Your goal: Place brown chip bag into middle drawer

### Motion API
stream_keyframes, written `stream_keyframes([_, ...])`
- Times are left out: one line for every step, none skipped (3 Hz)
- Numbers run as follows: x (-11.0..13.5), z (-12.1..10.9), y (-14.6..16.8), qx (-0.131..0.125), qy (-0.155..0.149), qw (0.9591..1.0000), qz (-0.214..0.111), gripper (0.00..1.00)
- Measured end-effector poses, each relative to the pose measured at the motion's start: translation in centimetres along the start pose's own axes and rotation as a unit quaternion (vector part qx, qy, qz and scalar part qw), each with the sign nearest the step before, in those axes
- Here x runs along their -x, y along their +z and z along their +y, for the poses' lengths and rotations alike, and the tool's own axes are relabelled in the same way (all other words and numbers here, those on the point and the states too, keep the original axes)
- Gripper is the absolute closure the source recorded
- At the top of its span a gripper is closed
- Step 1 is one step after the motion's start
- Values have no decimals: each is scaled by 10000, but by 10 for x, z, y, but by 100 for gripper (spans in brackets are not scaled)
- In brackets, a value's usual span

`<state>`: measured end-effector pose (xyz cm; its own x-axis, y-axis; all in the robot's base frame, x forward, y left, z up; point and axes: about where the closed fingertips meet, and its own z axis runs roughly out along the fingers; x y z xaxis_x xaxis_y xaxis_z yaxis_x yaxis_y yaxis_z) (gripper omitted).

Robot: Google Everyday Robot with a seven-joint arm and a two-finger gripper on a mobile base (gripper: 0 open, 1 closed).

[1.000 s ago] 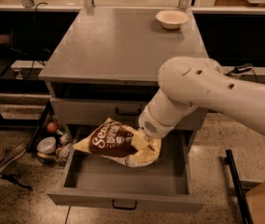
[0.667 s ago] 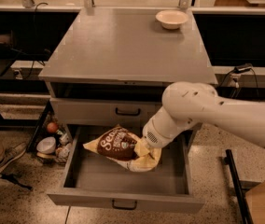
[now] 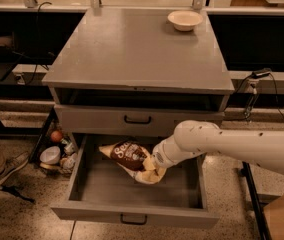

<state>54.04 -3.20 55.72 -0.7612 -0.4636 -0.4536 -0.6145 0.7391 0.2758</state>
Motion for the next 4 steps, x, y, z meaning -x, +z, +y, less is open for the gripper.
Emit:
stream_keyframes([16,-36,55,-165,417,9985,-327,74])
stream_keyframes([24,-52,77,-233,600,9967,-492,51])
stream_keyframes([19,-58,83,-258,795,9944,-644,28])
stream_keyframes([8,-61,71,-315,956,9906,-926,0])
